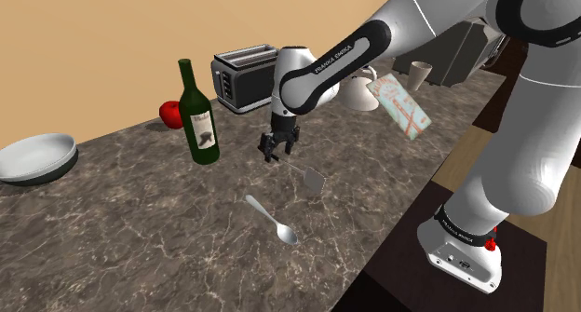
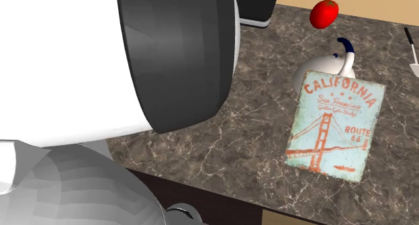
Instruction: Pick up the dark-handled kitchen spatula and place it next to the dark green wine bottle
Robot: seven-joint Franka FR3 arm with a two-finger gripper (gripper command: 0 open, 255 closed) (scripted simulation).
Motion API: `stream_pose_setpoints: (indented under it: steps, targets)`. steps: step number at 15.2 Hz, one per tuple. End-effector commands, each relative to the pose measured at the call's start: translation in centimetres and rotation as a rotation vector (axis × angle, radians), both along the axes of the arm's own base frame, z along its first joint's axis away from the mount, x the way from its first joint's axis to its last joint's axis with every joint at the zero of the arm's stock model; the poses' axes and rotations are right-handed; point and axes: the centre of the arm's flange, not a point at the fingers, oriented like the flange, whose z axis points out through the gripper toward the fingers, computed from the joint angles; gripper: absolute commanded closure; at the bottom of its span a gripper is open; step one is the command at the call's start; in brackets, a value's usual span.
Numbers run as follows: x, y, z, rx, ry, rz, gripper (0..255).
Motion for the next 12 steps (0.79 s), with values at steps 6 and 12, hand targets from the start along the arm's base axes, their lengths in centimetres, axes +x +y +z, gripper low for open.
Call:
stream_pose_setpoints:
  steps: [6,12]
  targets:
    - [0.2,-0.9,4.9,0.000,0.000,0.000,0]
    - [0.2,-0.9,4.9,0.000,0.000,0.000,0]
